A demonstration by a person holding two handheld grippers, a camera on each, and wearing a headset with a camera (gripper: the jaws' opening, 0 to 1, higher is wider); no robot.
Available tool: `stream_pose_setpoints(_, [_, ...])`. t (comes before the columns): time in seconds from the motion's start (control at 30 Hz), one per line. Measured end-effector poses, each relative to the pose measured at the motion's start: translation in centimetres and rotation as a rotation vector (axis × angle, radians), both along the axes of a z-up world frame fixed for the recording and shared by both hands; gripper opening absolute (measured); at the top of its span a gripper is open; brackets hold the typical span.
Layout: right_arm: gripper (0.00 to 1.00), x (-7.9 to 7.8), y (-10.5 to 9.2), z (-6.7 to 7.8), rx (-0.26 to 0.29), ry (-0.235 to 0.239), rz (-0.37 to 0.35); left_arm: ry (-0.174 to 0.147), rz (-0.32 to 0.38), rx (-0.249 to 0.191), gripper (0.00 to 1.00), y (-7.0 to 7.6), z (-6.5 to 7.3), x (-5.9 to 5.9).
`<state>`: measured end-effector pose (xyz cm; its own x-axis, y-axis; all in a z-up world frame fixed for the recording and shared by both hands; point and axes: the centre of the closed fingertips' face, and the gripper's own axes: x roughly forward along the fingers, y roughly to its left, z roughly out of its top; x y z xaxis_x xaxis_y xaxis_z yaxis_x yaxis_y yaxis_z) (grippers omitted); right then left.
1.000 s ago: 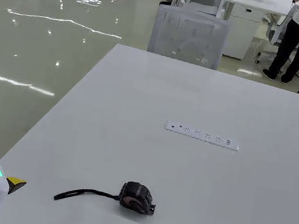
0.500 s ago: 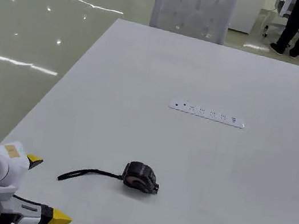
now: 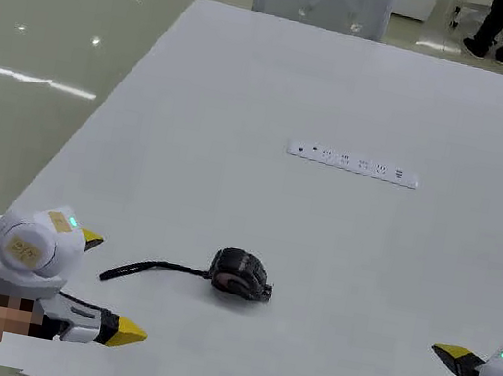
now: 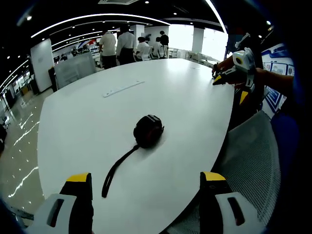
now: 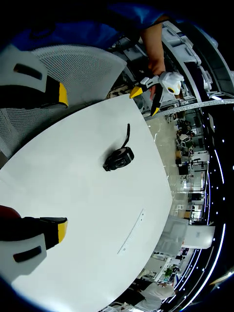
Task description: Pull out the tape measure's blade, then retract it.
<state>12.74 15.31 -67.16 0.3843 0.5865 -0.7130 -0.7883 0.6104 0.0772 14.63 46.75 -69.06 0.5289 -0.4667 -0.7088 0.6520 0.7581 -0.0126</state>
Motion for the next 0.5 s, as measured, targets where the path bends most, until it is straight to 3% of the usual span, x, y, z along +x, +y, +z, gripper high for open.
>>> stream_pose_setpoints(0.5, [0.85, 1.8, 1.2, -1.2, 0.000, 0.011, 0.053, 0.014, -0.052, 0.011, 0.85, -1.9, -1.3, 1.6])
